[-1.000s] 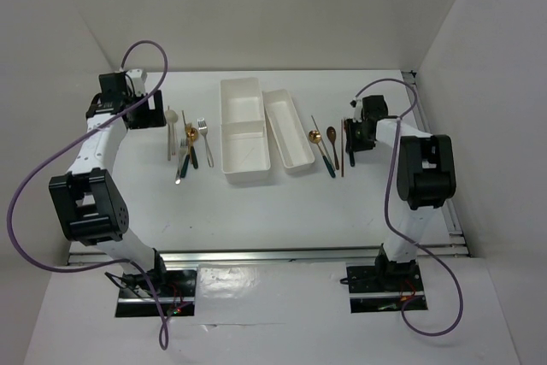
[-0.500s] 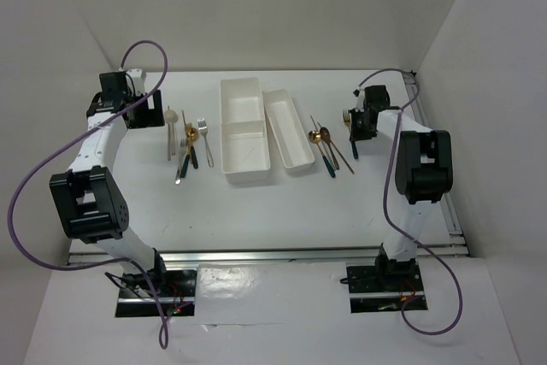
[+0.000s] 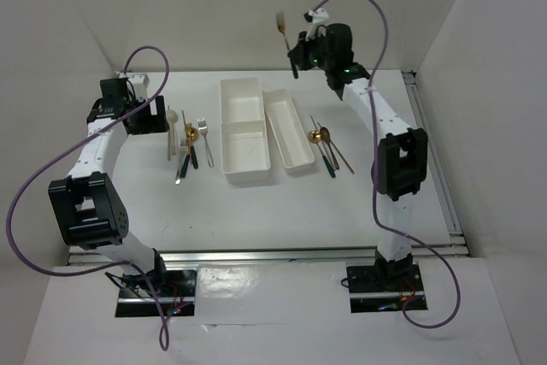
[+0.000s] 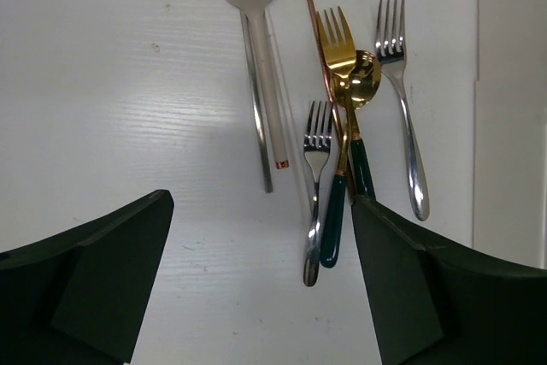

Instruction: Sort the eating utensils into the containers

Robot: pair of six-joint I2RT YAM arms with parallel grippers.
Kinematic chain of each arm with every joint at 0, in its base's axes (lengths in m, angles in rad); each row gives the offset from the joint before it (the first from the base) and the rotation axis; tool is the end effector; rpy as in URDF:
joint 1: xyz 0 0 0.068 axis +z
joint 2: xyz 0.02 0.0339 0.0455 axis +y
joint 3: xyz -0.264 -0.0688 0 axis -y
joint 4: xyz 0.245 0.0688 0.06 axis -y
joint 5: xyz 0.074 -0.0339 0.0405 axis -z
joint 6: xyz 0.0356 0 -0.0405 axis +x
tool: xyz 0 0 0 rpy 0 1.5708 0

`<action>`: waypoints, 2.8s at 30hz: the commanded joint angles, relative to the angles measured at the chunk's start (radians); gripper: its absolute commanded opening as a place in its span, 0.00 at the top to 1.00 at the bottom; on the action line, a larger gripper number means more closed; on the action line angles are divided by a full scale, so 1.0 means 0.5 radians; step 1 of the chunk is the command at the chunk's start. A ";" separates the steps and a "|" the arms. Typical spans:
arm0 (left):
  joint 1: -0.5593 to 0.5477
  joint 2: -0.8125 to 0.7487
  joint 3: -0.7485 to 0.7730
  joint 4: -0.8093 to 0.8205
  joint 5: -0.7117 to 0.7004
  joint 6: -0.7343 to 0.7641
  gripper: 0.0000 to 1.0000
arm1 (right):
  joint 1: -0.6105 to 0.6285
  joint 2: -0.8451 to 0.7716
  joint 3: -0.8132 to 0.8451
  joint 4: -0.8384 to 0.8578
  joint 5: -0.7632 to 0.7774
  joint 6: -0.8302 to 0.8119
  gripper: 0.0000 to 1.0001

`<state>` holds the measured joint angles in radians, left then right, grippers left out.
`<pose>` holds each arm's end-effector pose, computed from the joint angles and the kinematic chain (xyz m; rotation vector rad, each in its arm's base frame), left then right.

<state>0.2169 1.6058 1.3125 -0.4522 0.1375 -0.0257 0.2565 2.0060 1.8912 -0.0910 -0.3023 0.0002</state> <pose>0.3540 0.0730 0.2898 -0.2102 2.2988 -0.0617 0.4686 0.1339 0.3624 -0.4450 1.7333 0.4530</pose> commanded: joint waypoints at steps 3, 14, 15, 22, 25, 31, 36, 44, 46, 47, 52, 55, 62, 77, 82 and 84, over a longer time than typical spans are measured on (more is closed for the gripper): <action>-0.007 -0.147 -0.029 -0.028 0.200 0.036 0.00 | 0.272 0.402 0.255 0.212 -0.153 -0.016 1.00; -0.007 -0.190 -0.066 -0.111 0.213 0.018 0.00 | 0.432 0.667 0.225 0.433 -0.178 -0.034 1.00; -0.007 -0.208 -0.066 -0.129 0.213 0.018 0.00 | 0.432 0.691 0.206 0.461 -0.178 -0.034 1.00; -0.007 -0.208 -0.066 -0.148 0.194 0.036 0.00 | 0.450 0.777 0.326 0.418 -0.159 0.052 1.00; -0.007 -0.208 -0.066 -0.148 0.194 0.036 0.00 | 0.450 0.796 0.326 0.440 -0.159 0.052 1.00; -0.007 -0.171 -0.029 -0.166 0.176 0.036 0.00 | 0.472 0.866 0.264 0.409 -0.165 0.159 1.00; -0.007 -0.171 -0.048 -0.166 0.158 0.036 0.00 | 0.512 0.884 0.326 0.363 -0.129 0.276 1.00; -0.007 -0.150 -0.002 -0.166 0.158 0.036 0.00 | 0.512 0.839 0.203 0.216 -0.123 0.092 0.47; -0.007 -0.150 -0.002 -0.166 0.179 0.036 0.00 | 0.493 0.759 0.087 0.237 -0.122 0.073 0.36; -0.007 -0.150 -0.002 -0.166 0.197 0.036 0.00 | 0.475 0.646 0.035 0.261 -0.122 0.055 0.32; -0.007 -0.113 -0.039 -0.145 0.234 0.036 0.00 | 0.328 0.238 -0.251 0.348 -0.122 0.073 0.33; -0.007 -0.113 -0.063 -0.096 0.252 0.036 0.00 | 0.181 -0.050 -0.367 0.302 -0.141 0.122 0.36; -0.026 -0.015 -0.088 -0.053 0.293 0.018 0.00 | -0.240 -0.545 -0.594 -0.035 -0.362 0.040 0.43; -0.044 0.028 0.017 -0.016 0.274 -0.001 0.00 | -0.360 -0.895 -1.650 -0.422 -0.138 -0.617 0.70; -0.044 0.028 0.017 -0.016 0.250 -0.001 0.00 | -0.292 -0.834 -1.751 -0.340 -0.095 -0.596 0.70; -0.044 0.028 0.017 -0.016 0.250 -0.001 0.00 | -0.249 -0.797 -1.770 -0.321 -0.046 -0.596 0.70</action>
<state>0.1974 1.6196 1.2812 -0.4923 0.2596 -0.0303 0.1001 1.6035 1.0210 -0.2966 -0.3561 -0.2825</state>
